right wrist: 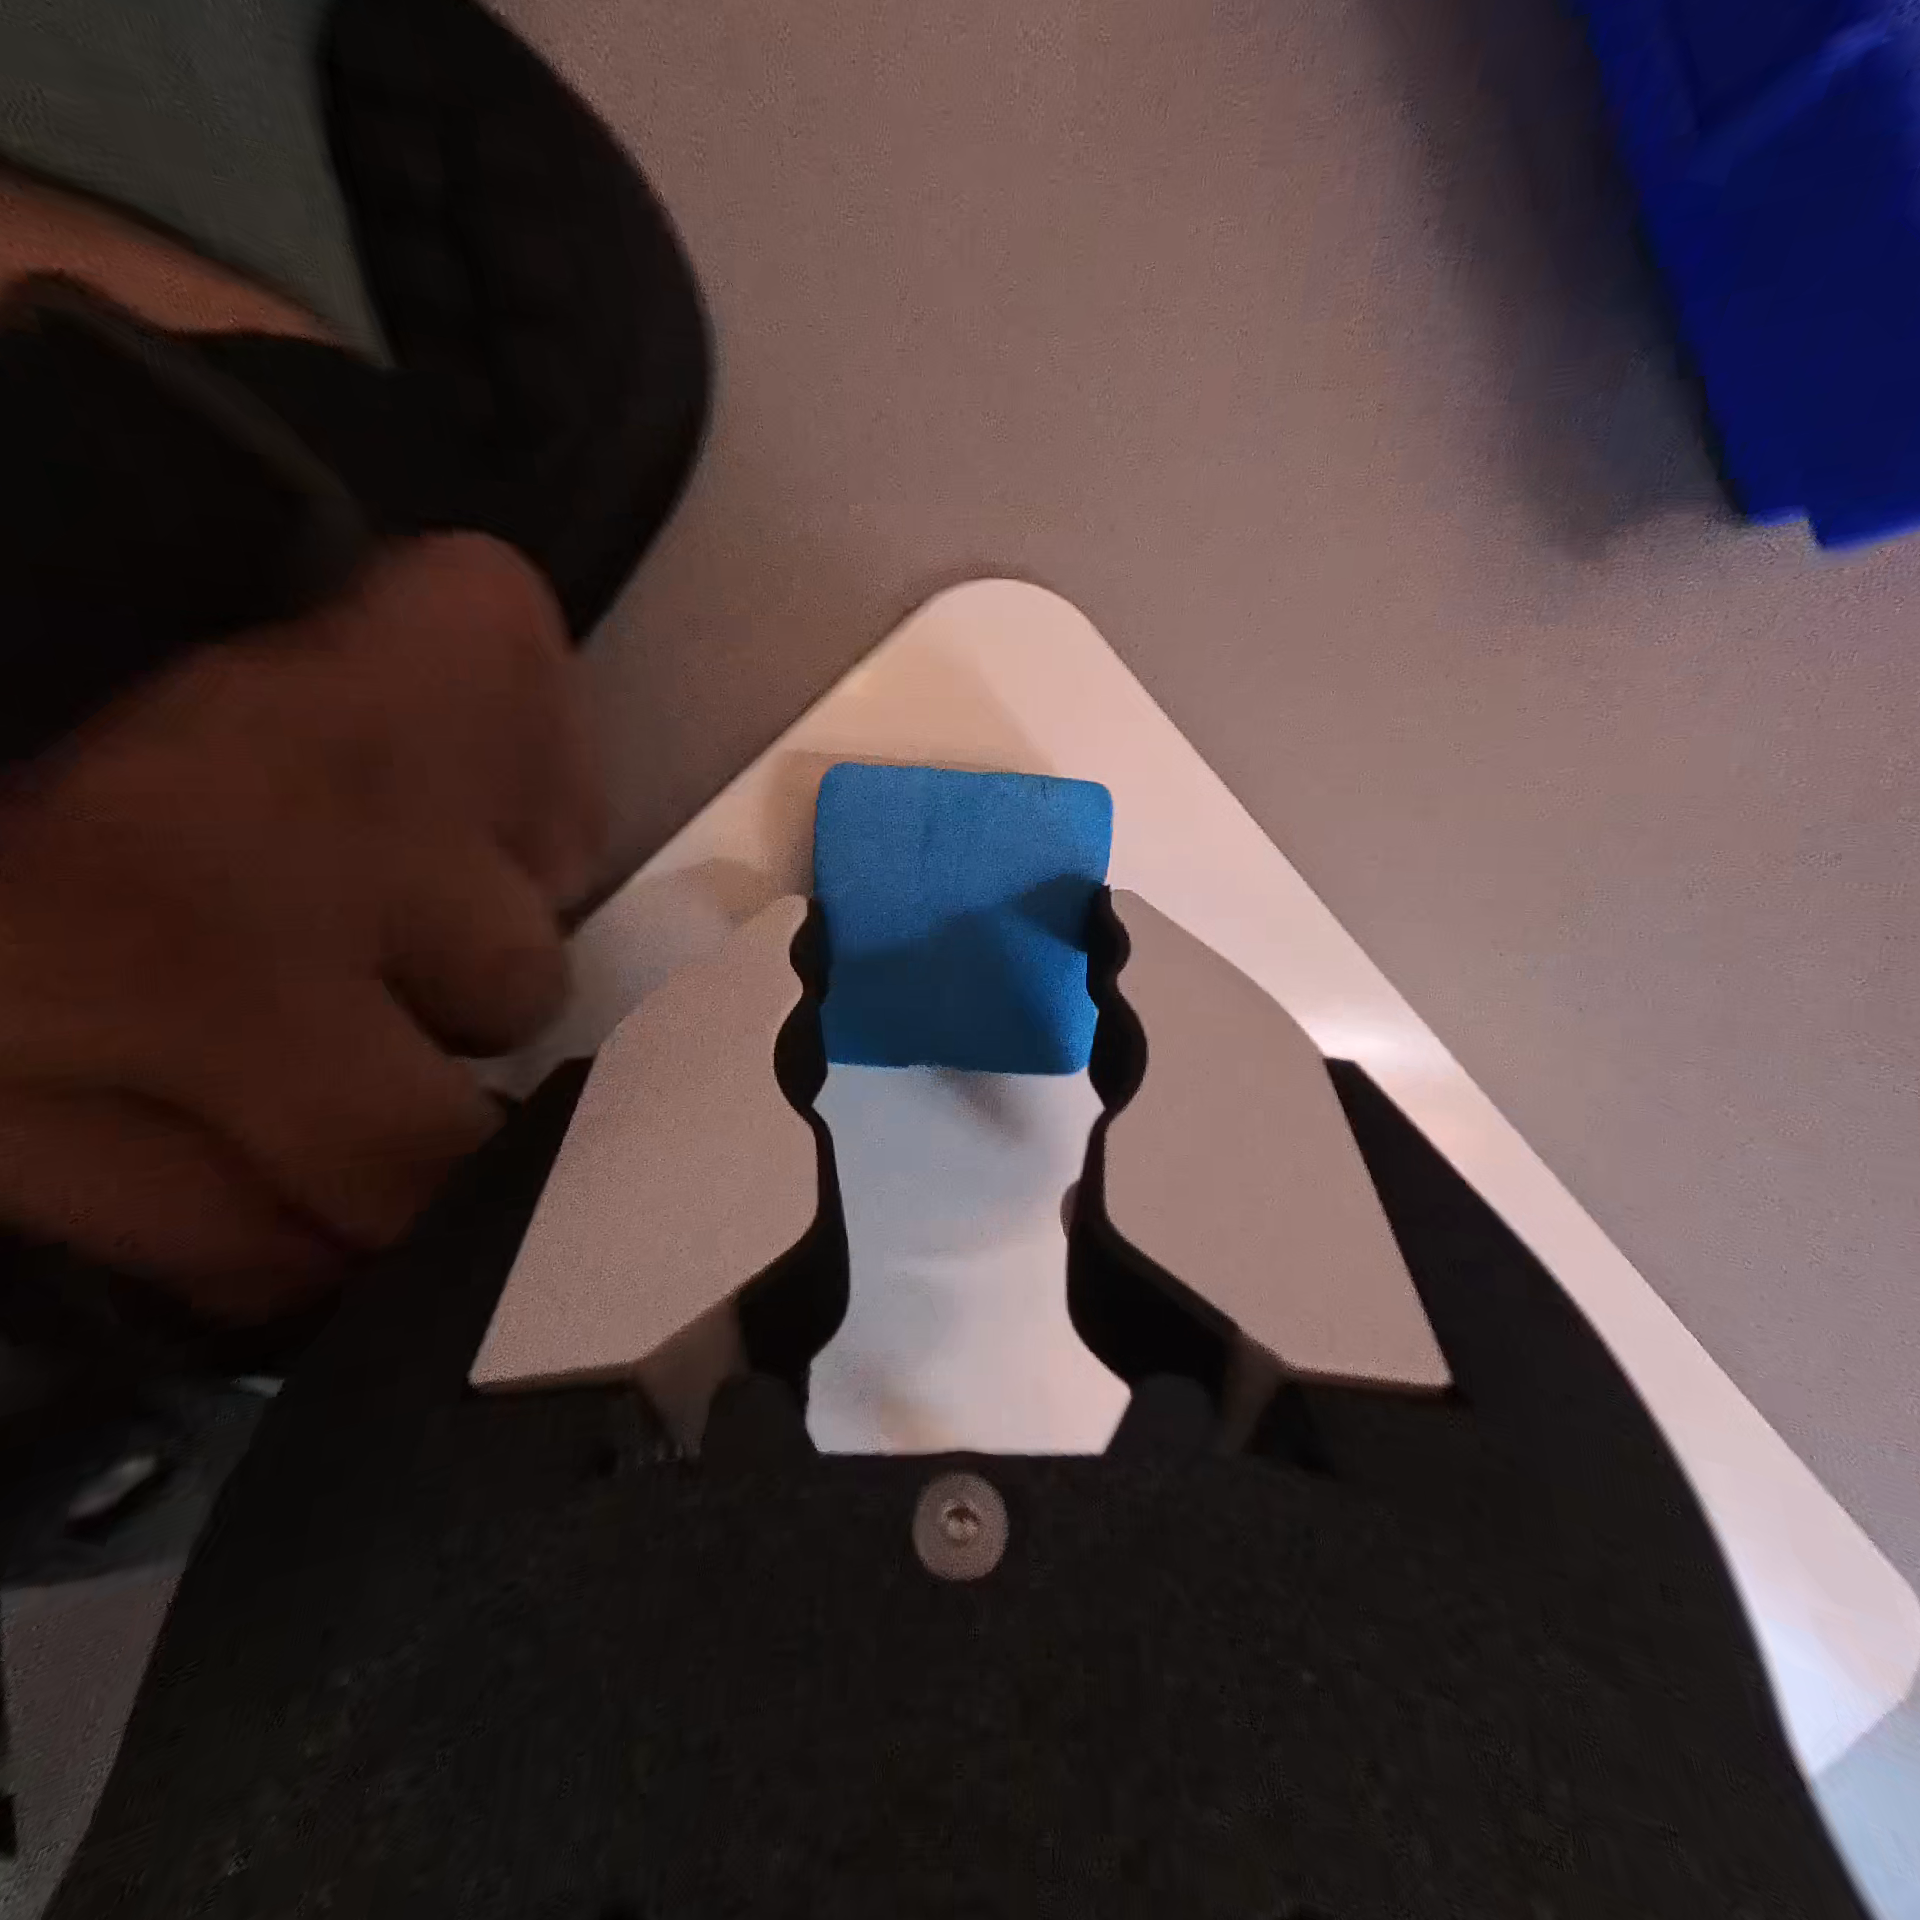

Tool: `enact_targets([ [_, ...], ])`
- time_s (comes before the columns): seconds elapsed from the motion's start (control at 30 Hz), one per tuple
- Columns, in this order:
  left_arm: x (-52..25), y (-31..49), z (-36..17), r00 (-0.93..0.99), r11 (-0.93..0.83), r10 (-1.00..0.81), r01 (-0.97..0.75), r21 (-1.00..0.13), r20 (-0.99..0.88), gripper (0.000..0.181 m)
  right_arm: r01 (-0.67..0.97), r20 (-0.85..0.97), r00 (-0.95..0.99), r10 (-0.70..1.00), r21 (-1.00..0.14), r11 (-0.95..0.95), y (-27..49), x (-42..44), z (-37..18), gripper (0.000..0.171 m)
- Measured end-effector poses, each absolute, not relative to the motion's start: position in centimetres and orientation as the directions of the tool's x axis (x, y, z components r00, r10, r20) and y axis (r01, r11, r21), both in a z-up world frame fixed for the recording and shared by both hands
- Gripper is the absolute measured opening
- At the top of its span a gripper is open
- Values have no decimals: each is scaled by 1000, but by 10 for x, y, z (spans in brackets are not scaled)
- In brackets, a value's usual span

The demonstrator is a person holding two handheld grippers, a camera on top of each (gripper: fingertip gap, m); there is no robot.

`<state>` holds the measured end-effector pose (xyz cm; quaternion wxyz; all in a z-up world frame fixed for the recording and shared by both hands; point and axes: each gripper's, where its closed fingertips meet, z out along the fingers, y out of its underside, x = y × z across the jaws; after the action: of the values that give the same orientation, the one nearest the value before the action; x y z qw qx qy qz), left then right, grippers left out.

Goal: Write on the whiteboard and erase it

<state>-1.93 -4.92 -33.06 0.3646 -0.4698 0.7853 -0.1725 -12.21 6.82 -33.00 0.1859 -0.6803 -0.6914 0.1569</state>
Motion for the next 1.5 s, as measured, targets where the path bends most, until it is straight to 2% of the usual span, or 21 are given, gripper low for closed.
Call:
enact_targets([
  [0.1, -21, -48, -331, -284, 505, -858, -621, -599, -428, 1, 881, 75, 189, 979, -454, -136, 125, -86, -331, 49],
  [0.23, -24, -45, -331, -277, 483, -872, -621, -617, -404, 0, 890, 54, -18, 998, -454, 41, 48, -88, -330, 49],
  [0.27, -24, -45, -331, -278, 489, -868, -620, -614, -411, 0, 891, 45, 3, 999, -453, 18, 48, -77, -330, 49],
  [0.37, -25, -42, -331, -268, 506, -853, -635, -584, -448, 1, 885, 64, 272, 960, -409, -223, 96, -2, -330, 49],
  [0.43, -26, -40, -331, -263, 505, -853, -636, -583, -451, 1, 873, 46, 305, 951, -412, -261, 81, 24, -329, 49],
  [0.57, -26, -41, -331, -272, 500, -859, -629, -596, -433, 0, 916, 60, 101, 993, -395, -69, 2, -17, -327, 49],
  [0.7, -28, -43, -331, -269, 509, -853, -623, -594, -447, 0, 863, 87, 270, 959, -463, -201, 60, -16, -327, 49],
  [0.8, -36, -42, -331, -249, 488, -864, -628, -606, -438, 0, 877, 115, 327, 938, -406, -256, 75, 20, -327, 49],
  [0.97, -43, -42, -331, -267, 478, -873, -637, -605, -408, 0, 925, 68, 71, 995, -377, -41, -1, -30, -326, 49],
  [1.07, -50, -38, -331, -251, 464, -879, -645, -608, -405, 0, 882, 83, 118, 990, -466, -66, 32, -59, -326, 49],
  [1.17, -58, -33, -331, -222, 451, -883, -648, -614, -415, 0, 899, 118, 160, 980, -428, -95, 66, -36, -326, 49],
  [1.23, -59, -33, -331, -223, 459, -877, -648, -607, -425, 0, 924, 76, 44, 996, -383, -12, 40, -32, -326, 49],
  [1.33, -56, -35, -331, -238, 462, -879, -641, -613, -413, 0, 918, 94, -81, 992, -380, 111, 15, -64, -326, 49],
  [1.43, -56, -35, -331, -232, 462, -878, -639, -615, -419, 0, 886, 89, 34, 995, -463, 11, 60, -92, -326, 49],
  [1.5, -56, -34, -331, -223, 457, -880, -643, -615, -420, 0, 897, 97, 83, 992, -440, -32, 87, -81, -326, 49],
])
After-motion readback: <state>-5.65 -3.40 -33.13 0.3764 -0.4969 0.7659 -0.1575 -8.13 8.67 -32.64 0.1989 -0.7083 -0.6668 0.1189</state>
